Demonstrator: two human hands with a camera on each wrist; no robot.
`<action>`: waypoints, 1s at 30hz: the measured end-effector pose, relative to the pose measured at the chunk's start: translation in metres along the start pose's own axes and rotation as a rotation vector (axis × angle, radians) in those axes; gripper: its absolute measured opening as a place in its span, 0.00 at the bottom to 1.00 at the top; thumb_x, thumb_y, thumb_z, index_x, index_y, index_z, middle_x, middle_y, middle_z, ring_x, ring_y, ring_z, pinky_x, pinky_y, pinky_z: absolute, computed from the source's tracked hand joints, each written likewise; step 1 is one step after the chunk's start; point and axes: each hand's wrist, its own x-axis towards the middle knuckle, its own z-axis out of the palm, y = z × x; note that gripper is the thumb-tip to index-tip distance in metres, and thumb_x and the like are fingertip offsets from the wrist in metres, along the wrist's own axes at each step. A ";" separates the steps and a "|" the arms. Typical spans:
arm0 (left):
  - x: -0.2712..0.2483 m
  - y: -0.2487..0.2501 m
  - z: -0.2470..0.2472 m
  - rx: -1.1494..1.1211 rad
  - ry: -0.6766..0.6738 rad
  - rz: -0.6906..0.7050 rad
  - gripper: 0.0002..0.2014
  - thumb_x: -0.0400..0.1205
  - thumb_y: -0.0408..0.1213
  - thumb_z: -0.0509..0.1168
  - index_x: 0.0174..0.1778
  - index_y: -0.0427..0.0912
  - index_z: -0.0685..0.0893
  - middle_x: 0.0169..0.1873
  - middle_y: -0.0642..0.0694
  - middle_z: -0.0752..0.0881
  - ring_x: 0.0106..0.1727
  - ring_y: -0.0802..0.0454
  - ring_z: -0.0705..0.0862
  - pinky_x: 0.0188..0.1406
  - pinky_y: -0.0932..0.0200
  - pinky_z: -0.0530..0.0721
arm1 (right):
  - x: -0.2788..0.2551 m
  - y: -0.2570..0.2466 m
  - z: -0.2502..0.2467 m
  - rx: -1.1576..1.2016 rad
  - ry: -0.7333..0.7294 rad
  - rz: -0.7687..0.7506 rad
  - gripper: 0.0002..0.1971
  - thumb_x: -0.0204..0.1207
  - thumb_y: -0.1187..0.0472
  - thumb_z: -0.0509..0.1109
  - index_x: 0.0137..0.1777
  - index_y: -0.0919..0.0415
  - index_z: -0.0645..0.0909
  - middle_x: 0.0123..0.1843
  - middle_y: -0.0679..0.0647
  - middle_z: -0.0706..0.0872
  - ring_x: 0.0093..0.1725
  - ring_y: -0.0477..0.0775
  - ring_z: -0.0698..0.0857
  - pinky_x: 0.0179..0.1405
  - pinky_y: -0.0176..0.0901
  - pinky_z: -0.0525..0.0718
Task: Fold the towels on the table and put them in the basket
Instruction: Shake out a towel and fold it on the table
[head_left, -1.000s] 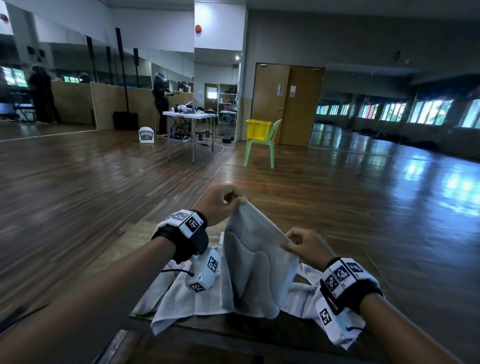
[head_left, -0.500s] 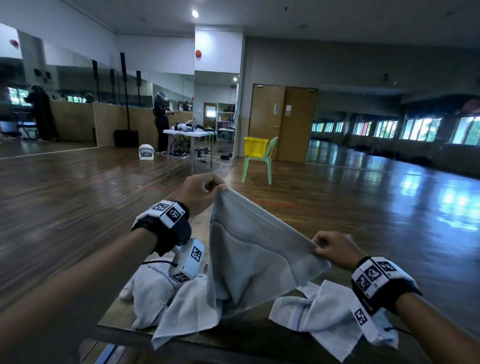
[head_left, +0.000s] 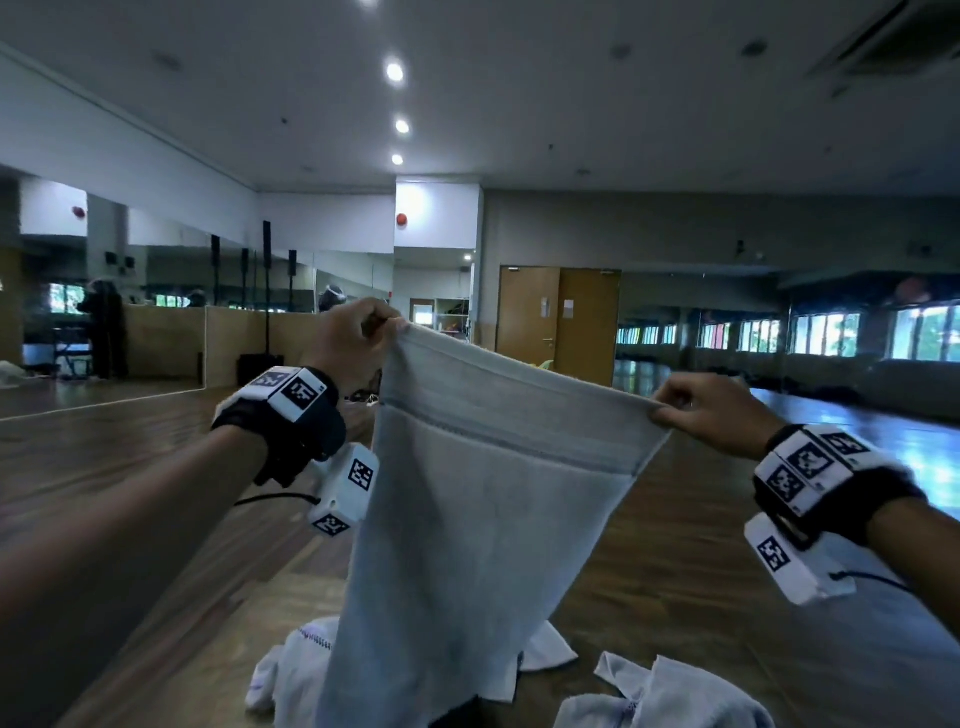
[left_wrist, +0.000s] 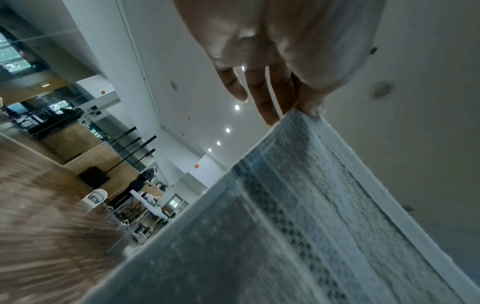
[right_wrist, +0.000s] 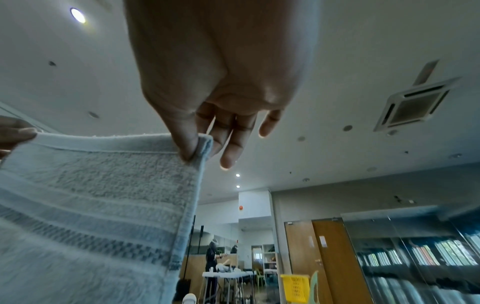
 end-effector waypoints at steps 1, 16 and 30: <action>0.008 0.003 -0.008 0.017 0.021 0.009 0.09 0.80 0.37 0.67 0.49 0.34 0.86 0.41 0.43 0.85 0.41 0.52 0.78 0.31 0.75 0.68 | 0.003 -0.006 -0.010 0.000 0.012 -0.026 0.08 0.75 0.56 0.71 0.37 0.42 0.77 0.39 0.41 0.83 0.45 0.50 0.83 0.54 0.55 0.78; 0.078 0.018 -0.051 0.119 0.094 0.041 0.11 0.82 0.41 0.64 0.51 0.36 0.85 0.41 0.46 0.82 0.42 0.51 0.77 0.35 0.61 0.70 | 0.060 -0.041 -0.096 0.070 0.219 -0.145 0.07 0.72 0.64 0.74 0.38 0.51 0.80 0.39 0.55 0.86 0.41 0.56 0.83 0.43 0.47 0.79; 0.023 -0.081 0.090 0.114 -0.150 -0.118 0.13 0.81 0.44 0.65 0.47 0.35 0.83 0.43 0.38 0.88 0.44 0.38 0.85 0.46 0.43 0.85 | 0.091 0.050 0.035 -0.115 0.084 -0.006 0.09 0.73 0.56 0.73 0.37 0.45 0.76 0.35 0.42 0.81 0.40 0.53 0.83 0.56 0.67 0.79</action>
